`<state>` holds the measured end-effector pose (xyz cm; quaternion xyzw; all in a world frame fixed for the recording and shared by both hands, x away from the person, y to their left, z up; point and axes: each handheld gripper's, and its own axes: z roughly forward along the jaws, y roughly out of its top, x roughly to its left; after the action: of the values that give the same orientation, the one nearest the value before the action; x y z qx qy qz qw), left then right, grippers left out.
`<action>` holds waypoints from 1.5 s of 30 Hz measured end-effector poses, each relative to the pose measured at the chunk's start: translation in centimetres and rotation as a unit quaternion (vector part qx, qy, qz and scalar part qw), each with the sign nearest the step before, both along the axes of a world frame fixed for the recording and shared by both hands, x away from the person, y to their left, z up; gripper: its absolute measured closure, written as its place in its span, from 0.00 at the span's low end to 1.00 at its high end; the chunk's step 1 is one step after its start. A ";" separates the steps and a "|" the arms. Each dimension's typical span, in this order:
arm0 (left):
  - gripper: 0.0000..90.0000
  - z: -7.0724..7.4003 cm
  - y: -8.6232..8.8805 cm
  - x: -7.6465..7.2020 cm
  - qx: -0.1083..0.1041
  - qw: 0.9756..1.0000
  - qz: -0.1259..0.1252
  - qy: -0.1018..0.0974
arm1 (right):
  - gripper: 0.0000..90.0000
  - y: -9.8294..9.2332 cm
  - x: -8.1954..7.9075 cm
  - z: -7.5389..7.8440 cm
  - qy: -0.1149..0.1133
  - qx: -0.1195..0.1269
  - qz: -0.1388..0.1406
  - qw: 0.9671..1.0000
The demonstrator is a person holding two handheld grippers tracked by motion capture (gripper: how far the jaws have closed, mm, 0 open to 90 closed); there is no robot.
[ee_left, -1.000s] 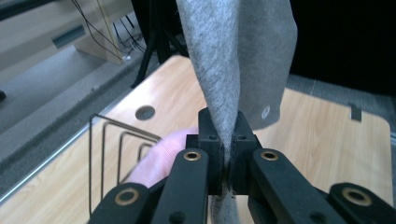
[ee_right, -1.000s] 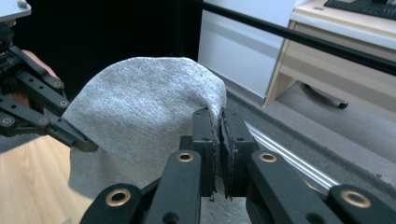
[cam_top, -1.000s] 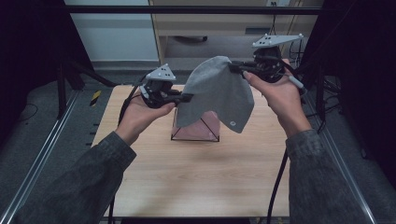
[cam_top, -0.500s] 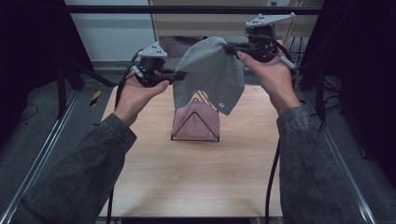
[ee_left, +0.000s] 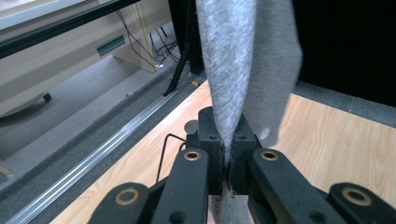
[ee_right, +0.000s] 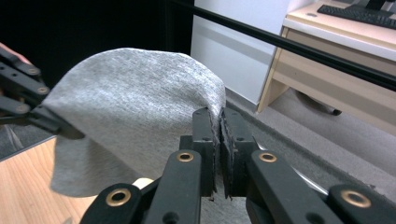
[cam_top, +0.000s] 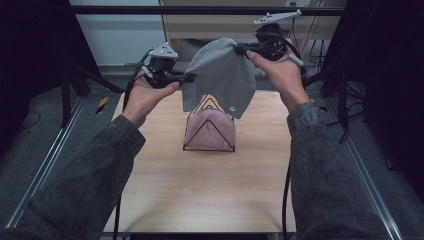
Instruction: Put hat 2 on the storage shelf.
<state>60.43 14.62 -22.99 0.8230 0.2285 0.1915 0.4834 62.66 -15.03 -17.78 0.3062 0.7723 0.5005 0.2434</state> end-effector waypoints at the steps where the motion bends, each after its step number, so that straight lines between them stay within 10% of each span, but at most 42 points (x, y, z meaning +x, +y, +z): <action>1: 0.97 -0.1 0.0 -0.1 0.002 1.000 -0.004 0.000 | 0.95 0.0 0.2 -0.2 0.002 0.000 -0.001 1.000; 21: 0.97 -2.7 0.9 1.3 0.030 0.999 0.025 -0.004 | 0.95 1.1 1.4 -2.3 0.017 -0.027 0.005 0.999; 45: 0.96 -7.0 1.7 3.0 0.054 0.997 0.037 0.040 | 0.95 2.5 1.6 -5.6 0.047 -0.045 0.018 0.998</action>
<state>63.43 16.29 -30.01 0.8458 0.2676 0.1885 0.4213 64.31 -12.49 -23.34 0.3039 0.8100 0.4548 0.2113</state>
